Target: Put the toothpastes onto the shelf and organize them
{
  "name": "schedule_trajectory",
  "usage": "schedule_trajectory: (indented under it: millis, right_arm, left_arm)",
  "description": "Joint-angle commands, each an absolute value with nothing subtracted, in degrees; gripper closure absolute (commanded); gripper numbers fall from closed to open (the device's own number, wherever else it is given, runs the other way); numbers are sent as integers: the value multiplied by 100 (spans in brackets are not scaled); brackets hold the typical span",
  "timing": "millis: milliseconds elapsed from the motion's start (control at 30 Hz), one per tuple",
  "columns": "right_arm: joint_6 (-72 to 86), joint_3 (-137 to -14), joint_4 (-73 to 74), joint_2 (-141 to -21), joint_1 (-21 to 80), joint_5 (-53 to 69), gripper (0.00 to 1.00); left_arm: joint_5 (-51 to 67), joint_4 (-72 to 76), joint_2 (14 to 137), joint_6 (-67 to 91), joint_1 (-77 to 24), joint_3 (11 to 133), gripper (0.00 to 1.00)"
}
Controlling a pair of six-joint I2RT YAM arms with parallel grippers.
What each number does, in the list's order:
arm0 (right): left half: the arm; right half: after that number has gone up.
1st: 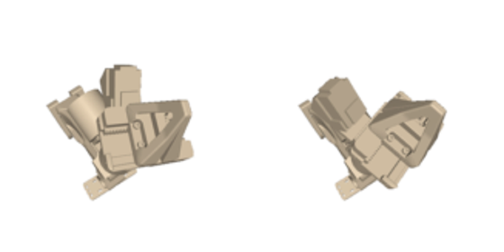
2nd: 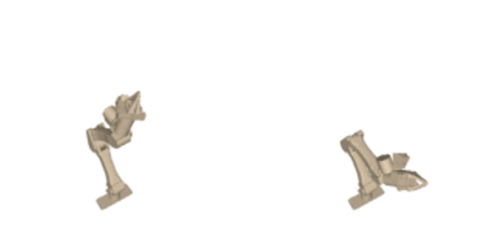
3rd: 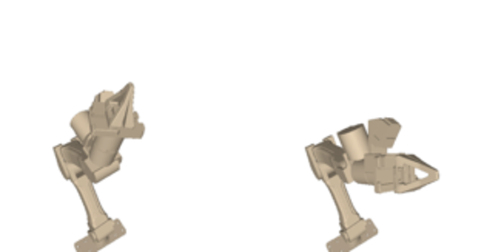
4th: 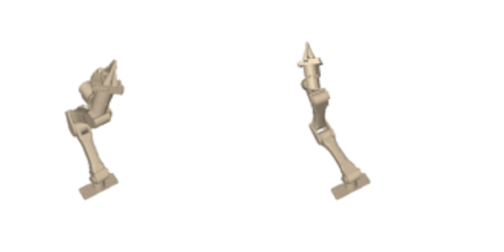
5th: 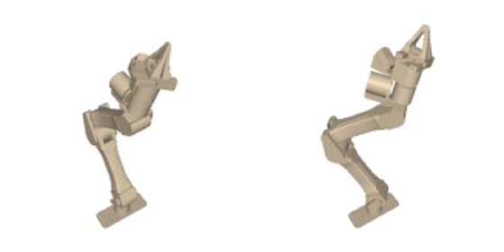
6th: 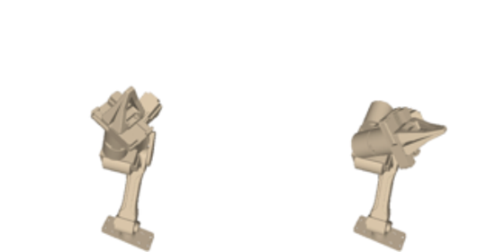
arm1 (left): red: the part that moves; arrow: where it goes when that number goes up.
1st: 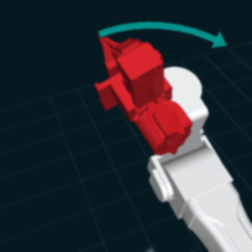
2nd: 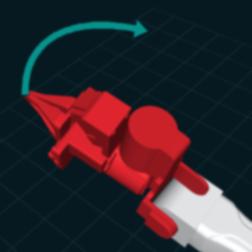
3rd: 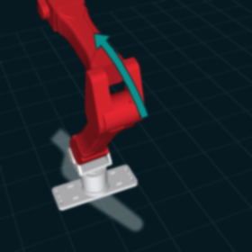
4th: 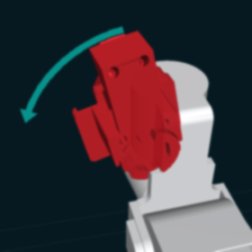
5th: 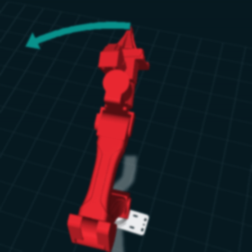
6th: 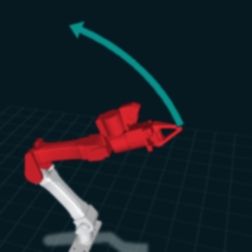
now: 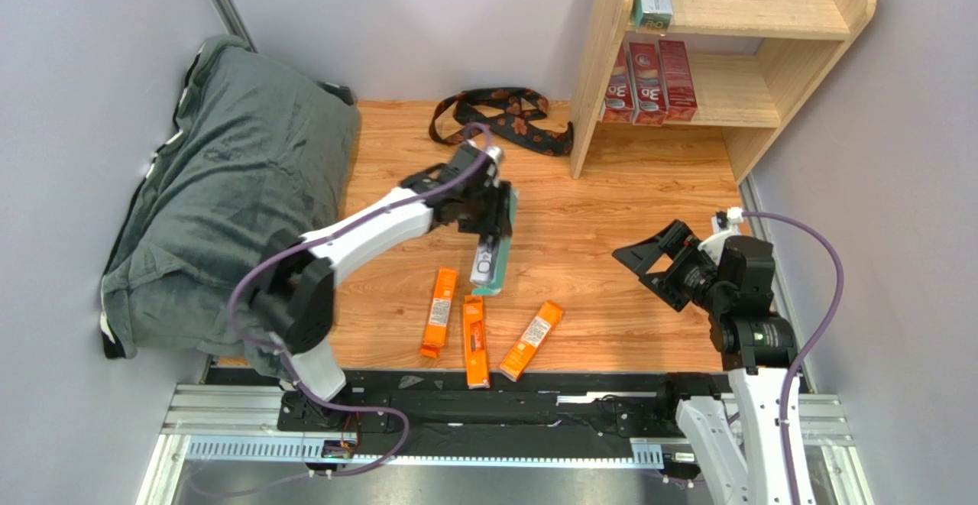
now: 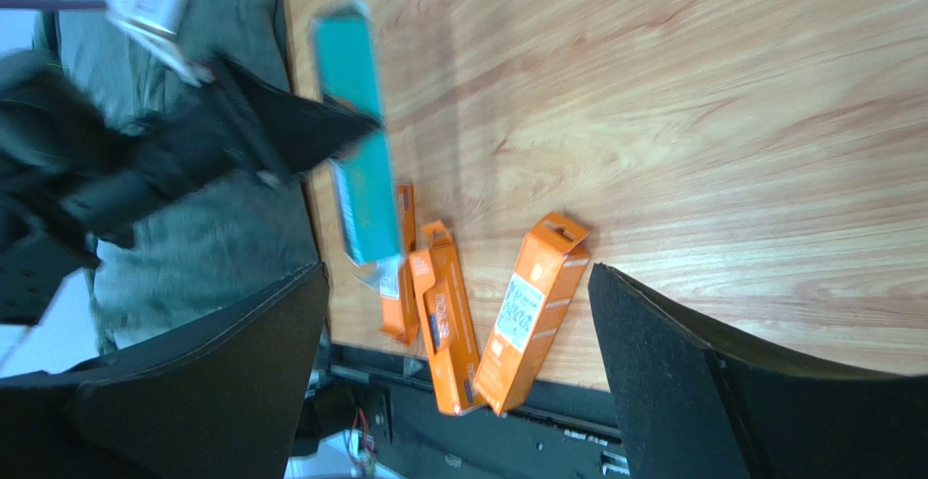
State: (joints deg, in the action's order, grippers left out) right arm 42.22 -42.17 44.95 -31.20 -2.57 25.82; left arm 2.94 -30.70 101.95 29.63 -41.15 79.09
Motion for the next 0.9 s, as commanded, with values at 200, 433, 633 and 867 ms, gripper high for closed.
schedule_trajectory:
  millis: [200, 433, 633, 867]
  right_arm:
    - [4632, -5035, 3192, -4611, 3161, 10, 5]
    - [4158, -5150, 1418, -5675, 5569, -1686, 5]
    - [3561, -5580, 617, -6652, 6336, -2311, 6]
    - [3358, -6142, 536, -7409, 6407, -2680, 10]
  left_arm:
    - [2846, -275, 7991, 5568, -2506, 6006, 41]
    - [3735, 1501, 7770, 7074, -1907, 5186, 41]
    - [3990, 2171, 7796, 7673, -1890, 4948, 41]
    - [4131, 2127, 7796, 7612, -1881, 4957, 41]
